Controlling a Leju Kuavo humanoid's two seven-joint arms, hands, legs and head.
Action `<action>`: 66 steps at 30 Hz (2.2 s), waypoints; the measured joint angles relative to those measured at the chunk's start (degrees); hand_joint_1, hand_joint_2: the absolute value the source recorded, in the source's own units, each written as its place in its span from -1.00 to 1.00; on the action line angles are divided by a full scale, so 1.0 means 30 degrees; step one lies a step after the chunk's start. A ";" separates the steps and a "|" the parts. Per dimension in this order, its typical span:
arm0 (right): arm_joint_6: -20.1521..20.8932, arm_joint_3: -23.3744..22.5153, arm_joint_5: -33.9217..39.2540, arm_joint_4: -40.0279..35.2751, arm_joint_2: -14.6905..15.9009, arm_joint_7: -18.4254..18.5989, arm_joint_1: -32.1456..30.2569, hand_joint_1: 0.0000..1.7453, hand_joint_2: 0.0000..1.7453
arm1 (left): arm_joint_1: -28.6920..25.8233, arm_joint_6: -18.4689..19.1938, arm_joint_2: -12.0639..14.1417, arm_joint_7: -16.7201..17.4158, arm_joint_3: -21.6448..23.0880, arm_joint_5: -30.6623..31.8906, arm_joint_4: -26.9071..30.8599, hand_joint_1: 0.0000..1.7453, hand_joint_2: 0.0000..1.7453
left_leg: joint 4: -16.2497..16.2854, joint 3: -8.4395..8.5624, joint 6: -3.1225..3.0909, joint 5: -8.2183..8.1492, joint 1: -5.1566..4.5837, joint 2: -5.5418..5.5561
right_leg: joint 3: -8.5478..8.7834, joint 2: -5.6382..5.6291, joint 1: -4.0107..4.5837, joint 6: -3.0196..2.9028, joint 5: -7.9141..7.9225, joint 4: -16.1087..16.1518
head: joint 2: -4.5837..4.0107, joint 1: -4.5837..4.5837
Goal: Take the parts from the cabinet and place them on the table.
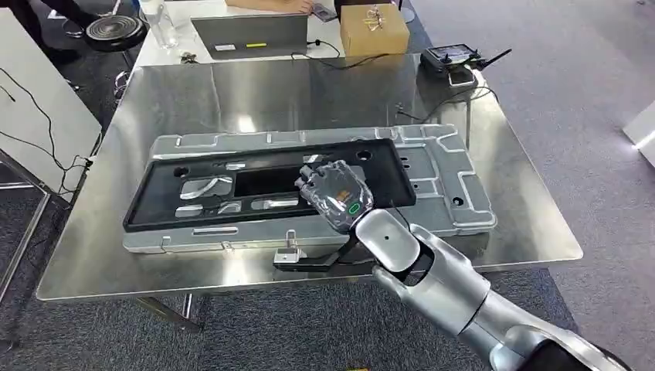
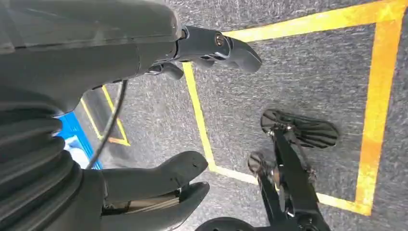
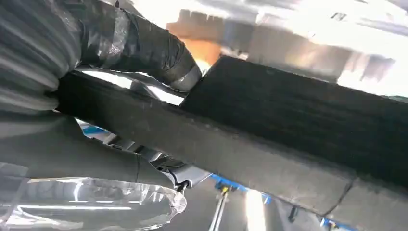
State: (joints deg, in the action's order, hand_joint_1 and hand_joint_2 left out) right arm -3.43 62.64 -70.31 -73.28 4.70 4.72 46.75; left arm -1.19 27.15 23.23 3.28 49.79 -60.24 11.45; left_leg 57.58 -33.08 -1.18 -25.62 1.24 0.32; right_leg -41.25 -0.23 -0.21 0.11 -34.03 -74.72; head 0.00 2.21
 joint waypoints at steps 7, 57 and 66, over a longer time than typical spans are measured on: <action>0.0327 0.0713 0.0094 0.0887 -0.2052 0.0152 0.0038 1.00 1.00 | -0.0100 0.0577 0.0539 0.0305 -0.0015 -0.0342 -0.0233 -1.00 1.00 | -0.0057 0.1068 0.0668 -0.1073 0.0047 0.0055 | 0.1030 0.0020 0.0122 -0.0397 0.3255 0.4966 | 0.0000 0.0029; 0.0131 0.1434 0.0372 0.1769 -0.1537 0.0146 -0.1698 -1.00 -1.00 | -0.0098 0.0400 0.0248 -0.0328 0.0364 -0.0546 -0.0444 -1.00 1.00 | -0.0467 0.1480 0.0710 -0.1157 0.0078 -0.0047 | 0.1734 -0.0091 0.0347 -0.0778 0.2994 0.5187 | 0.0000 -0.0015; 0.0044 0.1639 0.0583 0.2818 -0.2214 -0.0022 -0.1889 -1.00 -1.00 | -0.0122 0.1165 0.0590 -0.0168 0.0364 -0.0656 -0.0444 -1.00 -1.00 | -0.0420 0.1538 0.0717 -0.1162 0.0041 -0.0044 | 0.1811 -0.0077 0.0313 -0.0775 0.2997 0.5187 | 0.0000 -0.0015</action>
State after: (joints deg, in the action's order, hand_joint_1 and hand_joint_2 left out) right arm -3.30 67.56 -68.57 -64.83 -1.94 4.66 41.09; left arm -1.55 30.64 25.00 2.78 50.88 -62.20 10.12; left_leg 56.32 -28.47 0.97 -29.11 1.37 0.19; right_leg -35.81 -0.46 0.73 -2.21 -25.04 -59.16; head 0.00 2.16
